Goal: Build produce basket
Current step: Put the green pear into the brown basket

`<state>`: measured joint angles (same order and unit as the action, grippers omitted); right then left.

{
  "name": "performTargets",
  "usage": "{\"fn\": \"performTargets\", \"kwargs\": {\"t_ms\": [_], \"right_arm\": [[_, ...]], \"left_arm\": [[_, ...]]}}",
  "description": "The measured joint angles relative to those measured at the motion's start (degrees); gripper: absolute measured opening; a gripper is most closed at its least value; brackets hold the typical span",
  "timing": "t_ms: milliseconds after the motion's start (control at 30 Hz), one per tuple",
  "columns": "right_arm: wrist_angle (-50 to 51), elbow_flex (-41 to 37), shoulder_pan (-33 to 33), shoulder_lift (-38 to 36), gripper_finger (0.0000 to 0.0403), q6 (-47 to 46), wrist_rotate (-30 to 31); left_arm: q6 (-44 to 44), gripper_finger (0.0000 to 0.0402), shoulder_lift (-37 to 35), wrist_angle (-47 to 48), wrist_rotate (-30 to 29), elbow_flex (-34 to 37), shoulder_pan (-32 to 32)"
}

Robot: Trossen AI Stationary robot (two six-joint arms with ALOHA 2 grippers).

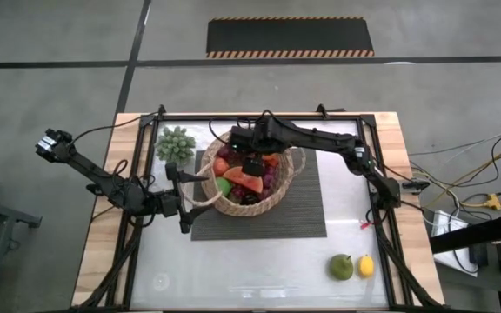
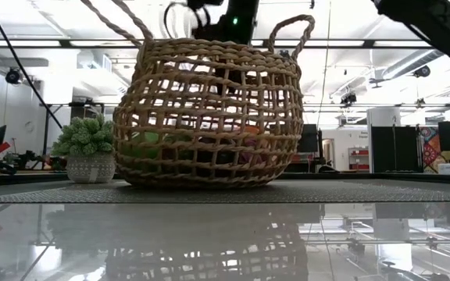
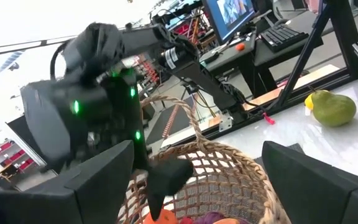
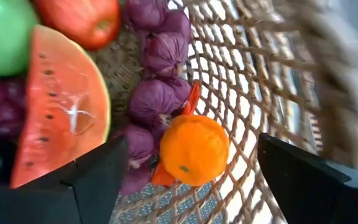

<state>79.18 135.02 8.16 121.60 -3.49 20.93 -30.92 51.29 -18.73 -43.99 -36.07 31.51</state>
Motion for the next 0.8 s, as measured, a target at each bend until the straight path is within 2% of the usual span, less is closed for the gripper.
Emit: {"fn": "performTargets", "kwargs": {"t_ms": [167, 400, 533, 700, 800], "right_arm": [[0.13, 0.00, -2.44, -4.36, 0.0333, -2.34, -1.52], [0.86, 0.00, -7.24, -12.08, 0.0327, -11.29, -10.47], [3.68, -0.01, -11.36, -16.27, 0.0327, -19.65, -12.59], [10.48, -0.17, -18.15, -18.56, 0.0326, -33.34, -11.86], [10.59, -0.96, -22.64, -18.60, 0.0326, -41.43, -10.77]], "left_arm": [[0.02, 0.0336, 0.00, 0.08, 0.02, 0.00, 0.00], [0.11, 0.0336, 0.02, 0.01, 0.02, 0.00, 0.02], [0.13, 0.0336, 0.04, -0.14, 0.02, 0.00, 0.02], [0.09, 0.0336, 0.04, -0.23, 0.04, -0.15, 0.02], [0.09, 0.0336, 0.04, -0.30, 0.04, -0.49, 0.02]]}}
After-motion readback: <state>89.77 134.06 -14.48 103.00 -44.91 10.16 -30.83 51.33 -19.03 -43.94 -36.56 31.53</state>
